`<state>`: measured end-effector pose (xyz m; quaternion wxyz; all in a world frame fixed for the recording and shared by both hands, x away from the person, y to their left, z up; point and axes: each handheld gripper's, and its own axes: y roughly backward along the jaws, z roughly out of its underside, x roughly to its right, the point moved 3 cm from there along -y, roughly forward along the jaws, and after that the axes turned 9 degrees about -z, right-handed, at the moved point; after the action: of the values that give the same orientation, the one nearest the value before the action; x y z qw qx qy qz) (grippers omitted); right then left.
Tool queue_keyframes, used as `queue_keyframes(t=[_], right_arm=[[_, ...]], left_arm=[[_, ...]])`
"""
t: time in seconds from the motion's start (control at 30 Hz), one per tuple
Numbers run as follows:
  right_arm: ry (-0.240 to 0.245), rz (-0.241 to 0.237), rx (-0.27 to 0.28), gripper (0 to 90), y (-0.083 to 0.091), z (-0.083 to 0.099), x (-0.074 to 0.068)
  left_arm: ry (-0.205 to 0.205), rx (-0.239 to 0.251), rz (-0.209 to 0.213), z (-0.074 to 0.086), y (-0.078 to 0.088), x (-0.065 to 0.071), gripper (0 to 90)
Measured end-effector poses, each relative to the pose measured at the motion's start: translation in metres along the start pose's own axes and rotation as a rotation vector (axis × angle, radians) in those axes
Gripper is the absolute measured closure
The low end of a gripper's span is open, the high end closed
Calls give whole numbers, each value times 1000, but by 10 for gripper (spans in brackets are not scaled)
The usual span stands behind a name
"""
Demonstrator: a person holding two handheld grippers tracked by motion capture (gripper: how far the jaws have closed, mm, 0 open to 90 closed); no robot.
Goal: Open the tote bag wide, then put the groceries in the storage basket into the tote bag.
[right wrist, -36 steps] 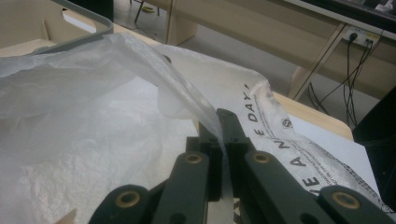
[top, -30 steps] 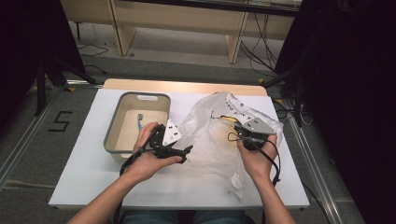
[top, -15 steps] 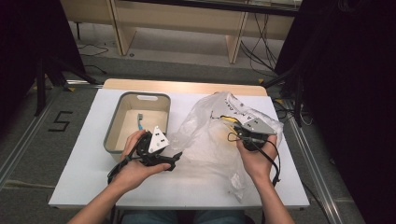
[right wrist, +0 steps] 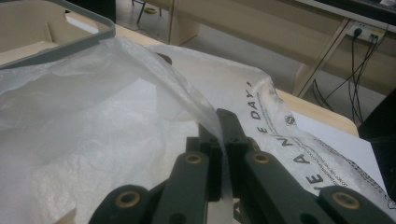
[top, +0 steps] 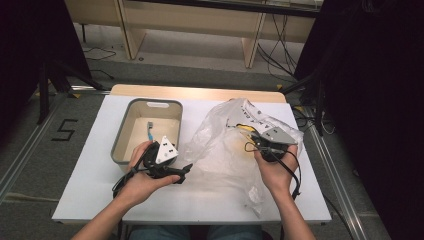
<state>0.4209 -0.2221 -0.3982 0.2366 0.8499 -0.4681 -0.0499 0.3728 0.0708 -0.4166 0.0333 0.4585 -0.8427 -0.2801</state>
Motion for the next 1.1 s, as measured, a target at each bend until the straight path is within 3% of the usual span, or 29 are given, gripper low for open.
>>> queue_keyframes(t=[0.9,1.1], right_arm=[[-16,-9,-1,900,4,3,3],[-21,-5,-4,900,5,3,5]], left_arm=[[20,-38,6,-2,-2,-8,172],[25,-43,56,-1,5,-12,167]])
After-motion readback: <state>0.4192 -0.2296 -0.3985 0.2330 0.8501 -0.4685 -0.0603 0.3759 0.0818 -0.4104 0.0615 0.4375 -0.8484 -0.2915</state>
